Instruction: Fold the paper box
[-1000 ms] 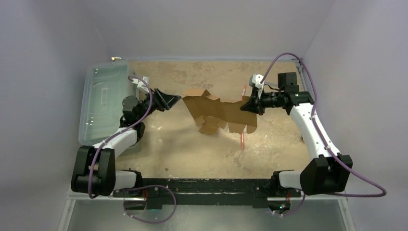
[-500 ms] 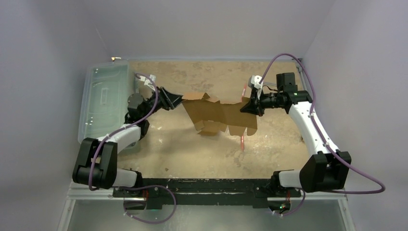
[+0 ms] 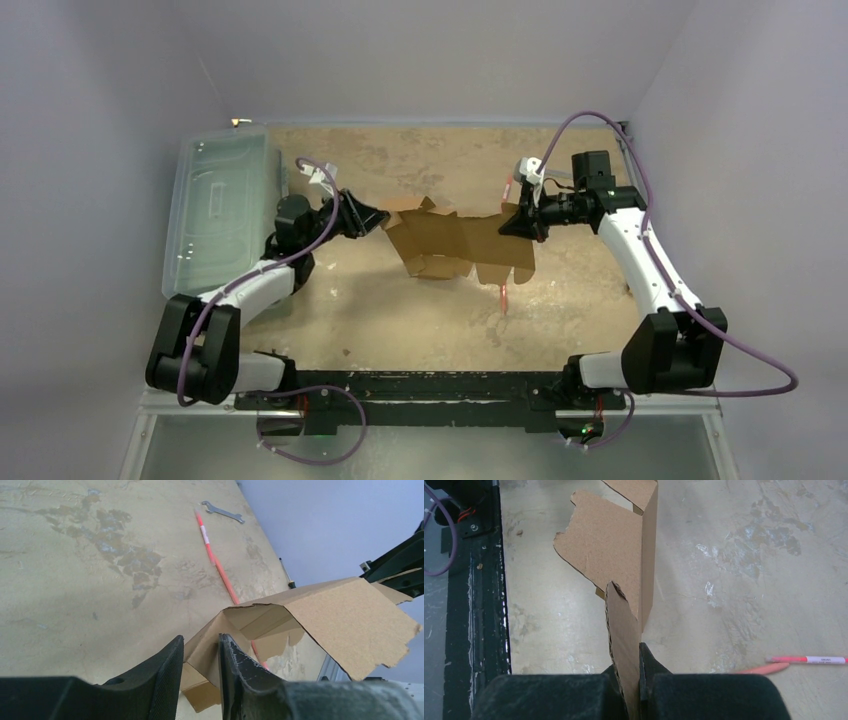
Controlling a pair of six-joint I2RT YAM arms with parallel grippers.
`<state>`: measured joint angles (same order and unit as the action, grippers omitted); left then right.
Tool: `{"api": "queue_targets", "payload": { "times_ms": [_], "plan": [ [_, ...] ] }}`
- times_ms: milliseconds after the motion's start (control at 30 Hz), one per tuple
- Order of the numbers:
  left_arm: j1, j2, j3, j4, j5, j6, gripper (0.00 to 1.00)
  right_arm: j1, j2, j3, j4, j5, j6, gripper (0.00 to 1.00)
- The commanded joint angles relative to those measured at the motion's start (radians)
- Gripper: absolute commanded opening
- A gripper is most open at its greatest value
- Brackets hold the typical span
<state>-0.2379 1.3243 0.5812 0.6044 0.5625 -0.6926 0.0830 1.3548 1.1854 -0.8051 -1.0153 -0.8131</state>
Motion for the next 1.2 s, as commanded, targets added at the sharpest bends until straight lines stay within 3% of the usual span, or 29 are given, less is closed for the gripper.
{"api": "queue_targets", "payload": {
  "times_ms": [0, 367, 533, 733, 767, 867, 1000, 1167],
  "plan": [
    [-0.015, 0.020, 0.028, -0.016, -0.033, 0.047, 0.29, -0.002, -0.002, 0.046, -0.017, -0.026, -0.020, 0.00],
    [-0.044, 0.029, 0.029, -0.055, -0.051, 0.097, 0.30, -0.002, 0.020, 0.065, -0.059, -0.031, -0.064, 0.00],
    [-0.044, 0.031, 0.038, -0.057, -0.033, 0.090, 0.01, -0.002, 0.031, 0.077, -0.088, -0.032, -0.083, 0.00],
    [-0.046, -0.011, 0.027, -0.063, -0.026, 0.090, 0.00, -0.002, 0.035, 0.076, -0.084, -0.026, -0.078, 0.00],
    [-0.046, -0.023, 0.025, -0.072, -0.028, 0.089, 0.01, -0.003, 0.036, 0.077, -0.079, -0.023, -0.074, 0.00],
    [-0.045, -0.111, 0.011, -0.130, -0.068, 0.094, 0.27, -0.003, 0.035, 0.077, -0.073, -0.011, -0.066, 0.00],
    [-0.031, -0.307, -0.003, -0.259, -0.167, 0.090, 0.51, -0.003, 0.032, 0.074, -0.067, -0.003, -0.064, 0.00],
    [0.038, -0.465, 0.026, -0.281, -0.082, -0.055, 0.56, -0.003, 0.035, 0.071, -0.063, 0.000, -0.061, 0.00]
  ]
}}
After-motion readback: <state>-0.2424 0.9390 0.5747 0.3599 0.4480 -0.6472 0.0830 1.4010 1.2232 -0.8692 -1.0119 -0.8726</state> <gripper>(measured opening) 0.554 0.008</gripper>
